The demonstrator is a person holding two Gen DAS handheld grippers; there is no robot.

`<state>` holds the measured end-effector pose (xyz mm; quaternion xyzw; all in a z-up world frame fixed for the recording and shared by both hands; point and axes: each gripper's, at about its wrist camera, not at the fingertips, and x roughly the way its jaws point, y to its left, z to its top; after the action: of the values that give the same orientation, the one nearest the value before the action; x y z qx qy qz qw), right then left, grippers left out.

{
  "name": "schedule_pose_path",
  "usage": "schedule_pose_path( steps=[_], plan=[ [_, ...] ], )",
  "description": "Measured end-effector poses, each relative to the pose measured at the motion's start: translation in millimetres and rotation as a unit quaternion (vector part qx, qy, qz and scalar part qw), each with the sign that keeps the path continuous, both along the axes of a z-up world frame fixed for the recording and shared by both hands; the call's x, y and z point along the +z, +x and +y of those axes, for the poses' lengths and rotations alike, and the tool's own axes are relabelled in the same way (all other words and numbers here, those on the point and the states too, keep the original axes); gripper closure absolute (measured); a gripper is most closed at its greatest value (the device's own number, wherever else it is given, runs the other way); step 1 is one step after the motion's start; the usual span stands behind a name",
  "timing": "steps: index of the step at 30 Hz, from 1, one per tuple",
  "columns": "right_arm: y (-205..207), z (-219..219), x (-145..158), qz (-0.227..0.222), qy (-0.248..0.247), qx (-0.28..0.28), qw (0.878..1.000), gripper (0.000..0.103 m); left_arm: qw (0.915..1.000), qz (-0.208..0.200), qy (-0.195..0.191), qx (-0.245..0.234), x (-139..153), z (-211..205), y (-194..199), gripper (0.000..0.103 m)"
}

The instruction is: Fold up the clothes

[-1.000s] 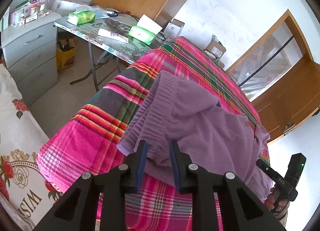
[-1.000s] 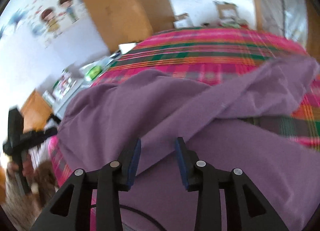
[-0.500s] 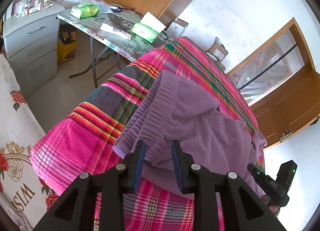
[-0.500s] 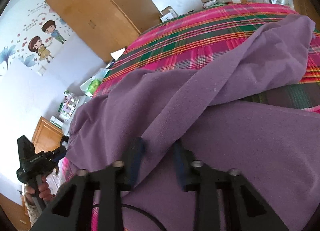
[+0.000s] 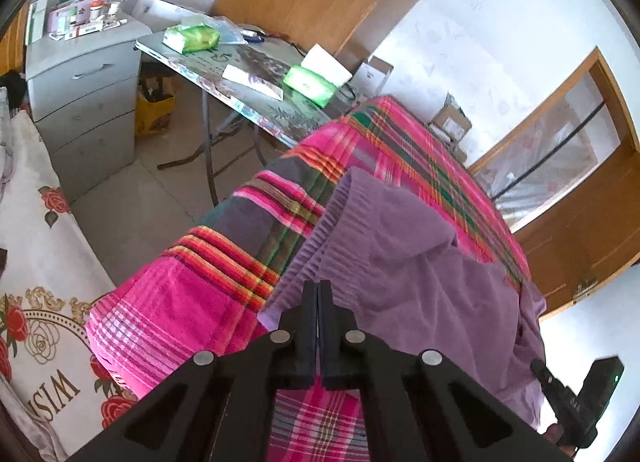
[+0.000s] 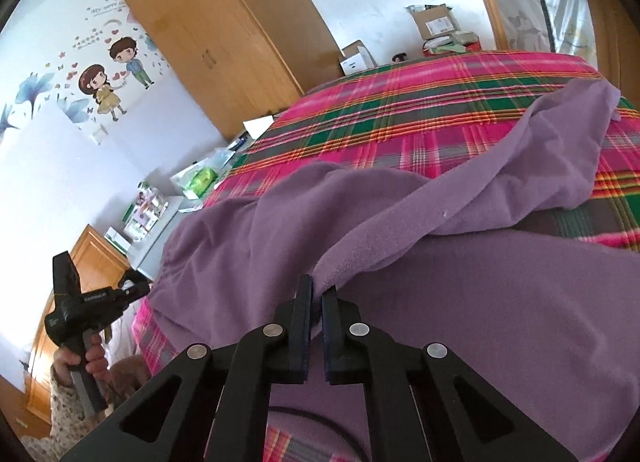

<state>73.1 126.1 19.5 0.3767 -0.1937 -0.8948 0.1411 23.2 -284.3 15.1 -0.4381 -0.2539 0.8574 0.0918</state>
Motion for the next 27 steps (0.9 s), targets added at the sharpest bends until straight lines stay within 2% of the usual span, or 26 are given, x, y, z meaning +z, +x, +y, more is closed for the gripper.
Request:
schedule_pose_path(
  steps=[3,6,11,14,17,27],
  plan=[
    [9.6,3.4,3.2,0.006,0.001,-0.004,1.0,0.098,0.9998,-0.013,0.016,-0.004,-2.2,-2.2,-0.1,0.101],
    [13.0,2.8,-0.6,0.004,0.024,-0.007,1.0,0.098,0.9995,-0.021,0.023,-0.007,-4.3,-1.1,2.0,0.098],
    [14.9,-2.0,-11.7,-0.009,0.047,-0.01,0.999,0.098,0.9976,-0.037,0.058,-0.003,-5.3,-2.8,8.4,0.077],
    [16.1,-1.7,-14.6,-0.008,0.05,-0.011,0.999,0.098,0.9957,-0.042,0.082,-0.012,-5.1,2.1,12.8,0.075],
    [16.6,-1.7,-16.8,-0.008,0.051,-0.011,0.999,0.098,0.996,-0.041,0.076,-0.022,-4.3,12.9,11.2,0.072],
    [18.8,0.0,-19.6,-0.008,0.046,-0.011,0.999,0.098,0.9885,-0.102,0.111,-0.016,-23.9,26.3,4.6,0.07]
  ],
)
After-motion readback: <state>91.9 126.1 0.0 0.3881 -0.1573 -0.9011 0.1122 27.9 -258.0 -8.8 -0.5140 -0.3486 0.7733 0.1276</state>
